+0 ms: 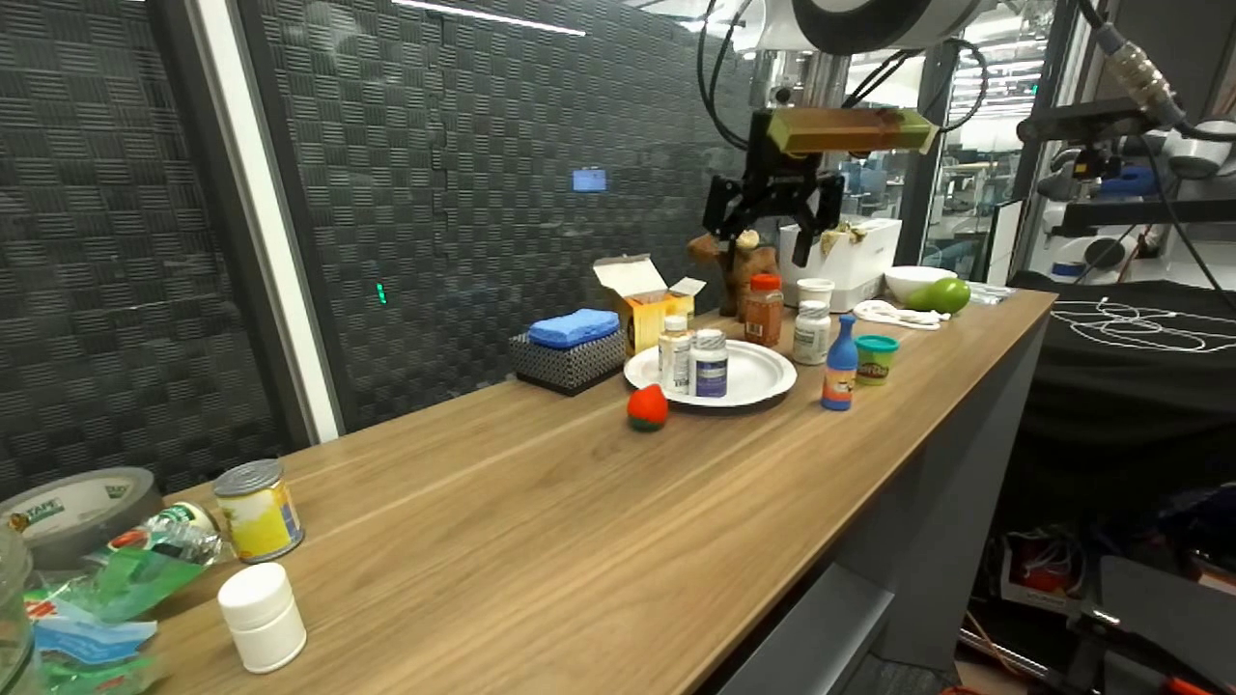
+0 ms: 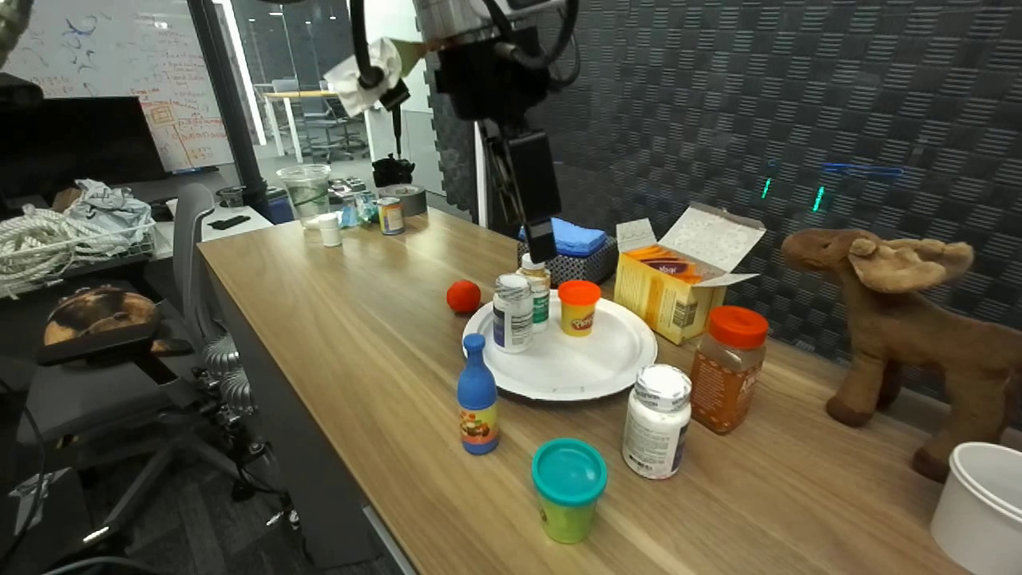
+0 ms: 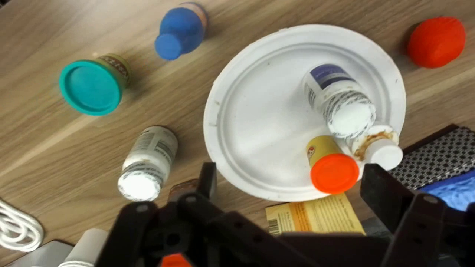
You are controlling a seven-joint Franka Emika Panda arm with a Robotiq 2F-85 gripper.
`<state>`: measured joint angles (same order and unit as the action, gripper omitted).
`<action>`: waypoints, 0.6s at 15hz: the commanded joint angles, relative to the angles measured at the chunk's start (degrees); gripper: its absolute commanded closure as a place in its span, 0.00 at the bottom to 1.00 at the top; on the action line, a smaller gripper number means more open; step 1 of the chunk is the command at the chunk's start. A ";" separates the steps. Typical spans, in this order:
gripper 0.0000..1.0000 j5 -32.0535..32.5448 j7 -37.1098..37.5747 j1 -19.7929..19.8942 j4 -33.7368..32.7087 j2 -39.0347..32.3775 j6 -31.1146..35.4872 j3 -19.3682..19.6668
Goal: Put the bottles and orange plushie that are around the white plate on the white plate
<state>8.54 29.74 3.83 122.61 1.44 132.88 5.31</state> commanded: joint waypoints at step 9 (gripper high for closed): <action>0.00 -1.83 3.98 4.39 -14.95 -8.12 -6.72 3.54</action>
<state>8.30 31.72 7.73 113.17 -2.99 128.81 7.84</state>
